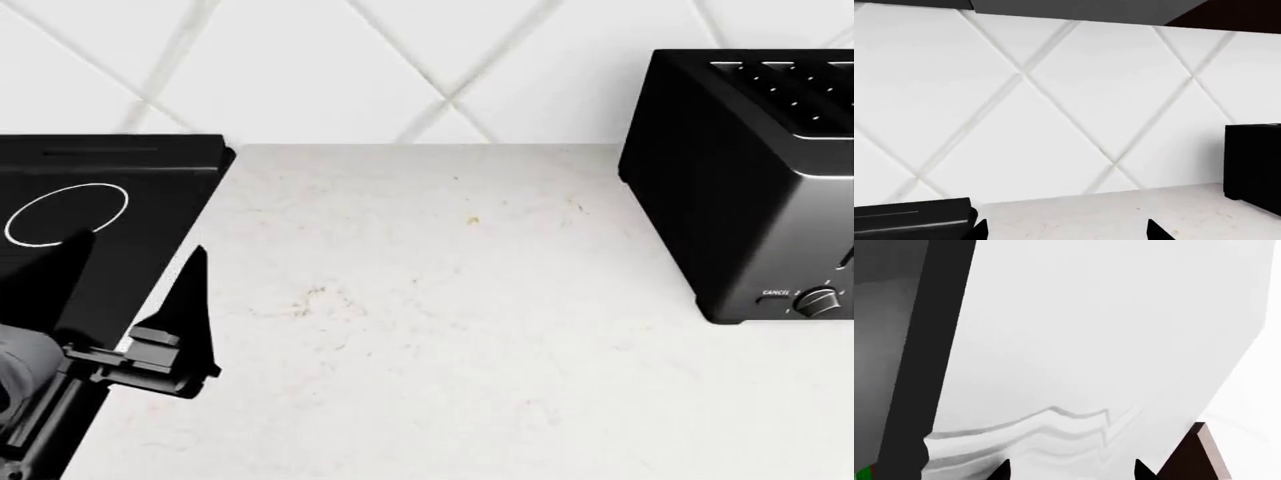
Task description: Pick and place the shaker into the drawer. Then close the cabinet.
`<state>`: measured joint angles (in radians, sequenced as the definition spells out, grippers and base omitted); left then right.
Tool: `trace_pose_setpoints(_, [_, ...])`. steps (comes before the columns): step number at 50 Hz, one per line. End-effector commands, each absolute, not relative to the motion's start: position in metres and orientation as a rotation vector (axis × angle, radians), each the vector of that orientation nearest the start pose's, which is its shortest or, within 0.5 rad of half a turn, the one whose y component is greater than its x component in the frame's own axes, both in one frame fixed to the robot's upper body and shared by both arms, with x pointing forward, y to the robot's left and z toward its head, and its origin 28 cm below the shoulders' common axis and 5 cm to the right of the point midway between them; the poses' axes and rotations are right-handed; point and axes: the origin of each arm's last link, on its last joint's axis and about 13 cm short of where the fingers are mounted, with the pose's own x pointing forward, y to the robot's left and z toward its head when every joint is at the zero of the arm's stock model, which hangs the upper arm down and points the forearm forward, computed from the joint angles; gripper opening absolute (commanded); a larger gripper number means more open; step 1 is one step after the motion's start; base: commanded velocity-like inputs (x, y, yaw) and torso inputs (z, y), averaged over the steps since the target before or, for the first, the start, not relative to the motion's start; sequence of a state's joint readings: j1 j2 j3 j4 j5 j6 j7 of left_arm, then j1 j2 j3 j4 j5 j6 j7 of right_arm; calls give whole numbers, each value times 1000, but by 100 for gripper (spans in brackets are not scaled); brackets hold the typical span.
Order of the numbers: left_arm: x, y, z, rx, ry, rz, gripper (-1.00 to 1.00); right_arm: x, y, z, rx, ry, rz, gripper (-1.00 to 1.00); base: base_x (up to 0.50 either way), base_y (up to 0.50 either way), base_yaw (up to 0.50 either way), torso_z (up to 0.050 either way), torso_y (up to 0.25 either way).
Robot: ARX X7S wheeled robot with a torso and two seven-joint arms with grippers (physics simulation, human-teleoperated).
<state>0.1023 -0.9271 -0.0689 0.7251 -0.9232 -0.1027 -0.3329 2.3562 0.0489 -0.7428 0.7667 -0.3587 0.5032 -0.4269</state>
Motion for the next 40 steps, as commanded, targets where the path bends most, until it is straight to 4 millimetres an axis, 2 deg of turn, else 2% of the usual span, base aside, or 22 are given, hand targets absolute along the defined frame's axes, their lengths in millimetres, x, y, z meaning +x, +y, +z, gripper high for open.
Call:
trace_pose_setpoints(1, [165,296,177,-32,-270,-189,100,296,-82,598,-1045,-522,-72,100,11,0,0,0,0])
trace_pose_setpoints(5, [165,294,178,-32,-271,-193,100,291,-80,602,-1044,-541,-43,100,3,0,0,0,0])
trace_pose_setpoints(7, [165,293,179,-33,-274,-197,100,283,-77,604,-999,-575,43,100,0,0,0,0,0])
trace_pose_setpoints(9, [165,293,179,-34,-275,-199,100,279,-94,587,-873,-515,142,100,0,0,0,0,0])
trace_pose_setpoints(10, [165,293,178,-35,-275,-199,100,269,-96,581,-820,-530,201,100,0,0,0,0,0])
trace_pose_setpoints(13, [167,292,177,-31,-269,-202,100,220,-87,576,-864,-705,246,100,0,0,0,0,0])
trace_pose_setpoints(17, [169,289,182,-27,-275,-213,100,230,-100,576,-851,-649,180,100,0,0,0,0,0])
trace_pose_setpoints(21, [168,285,181,-25,-276,-226,100,246,-104,580,-845,-615,153,100,0,0,0,0,0])
trace_pose_setpoints(26, [168,287,184,-23,-278,-223,100,246,-102,572,-860,-605,164,100,0,0,0,0,0])
trace_pose_setpoints(32, [166,285,186,-25,-287,-228,100,228,-108,564,-862,-628,175,100,0,0,0,0,0])
trace_pose_setpoints(36, [165,283,187,-28,-291,-243,100,207,-133,545,-822,-608,103,100,0,0,0,0,0])
trace_pose_setpoints(40, [165,279,189,-30,-295,-262,100,181,-162,513,-774,-558,17,100,0,0,0,0,0])
